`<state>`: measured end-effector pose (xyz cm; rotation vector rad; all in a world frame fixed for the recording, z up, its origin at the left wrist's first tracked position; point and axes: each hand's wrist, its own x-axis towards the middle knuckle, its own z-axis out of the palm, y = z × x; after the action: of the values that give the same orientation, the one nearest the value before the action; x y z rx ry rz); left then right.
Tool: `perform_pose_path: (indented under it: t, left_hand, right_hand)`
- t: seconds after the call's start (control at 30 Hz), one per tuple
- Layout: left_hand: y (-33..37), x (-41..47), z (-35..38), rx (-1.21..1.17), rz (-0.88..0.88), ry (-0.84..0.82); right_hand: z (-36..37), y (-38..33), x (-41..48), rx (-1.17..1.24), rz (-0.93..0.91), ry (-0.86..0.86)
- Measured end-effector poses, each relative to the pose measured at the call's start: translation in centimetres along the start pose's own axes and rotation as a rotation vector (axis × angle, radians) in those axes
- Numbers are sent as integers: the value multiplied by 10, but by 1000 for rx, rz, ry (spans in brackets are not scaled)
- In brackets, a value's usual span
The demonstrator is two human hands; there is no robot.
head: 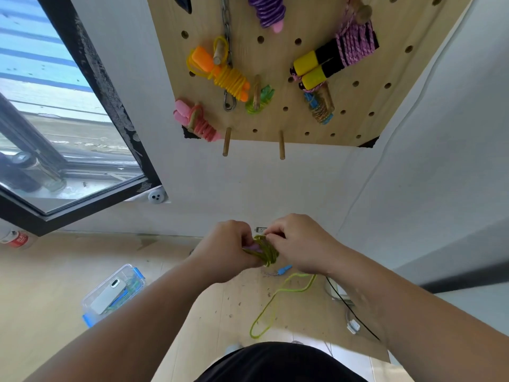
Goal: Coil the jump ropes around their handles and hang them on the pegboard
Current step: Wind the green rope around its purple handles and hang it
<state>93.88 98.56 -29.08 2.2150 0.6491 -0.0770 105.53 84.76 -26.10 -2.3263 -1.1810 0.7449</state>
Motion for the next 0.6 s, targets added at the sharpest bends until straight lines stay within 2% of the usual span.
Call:
perform_pose_path:
  t: [0.17, 0.3, 0.4, 0.5, 0.6]
  left_hand:
    - [3, 7, 5, -94, -27, 110]
    - [7, 9, -3, -469, -111, 175]
    - [9, 10, -7, -597, -150, 181]
    - [9, 12, -4, -540, -162, 204]
    - [8, 15, -7, -350, -132, 268]
  right_hand:
    - [4, -1, -8, 105, 5, 117]
    - [-8, -2, -14, 245, 10, 240]
    - [-6, -9, -19, 218, -24, 259]
    - [1, -14, -23, 84, -112, 304]
    - [7, -6, -26, -203, -226, 290]
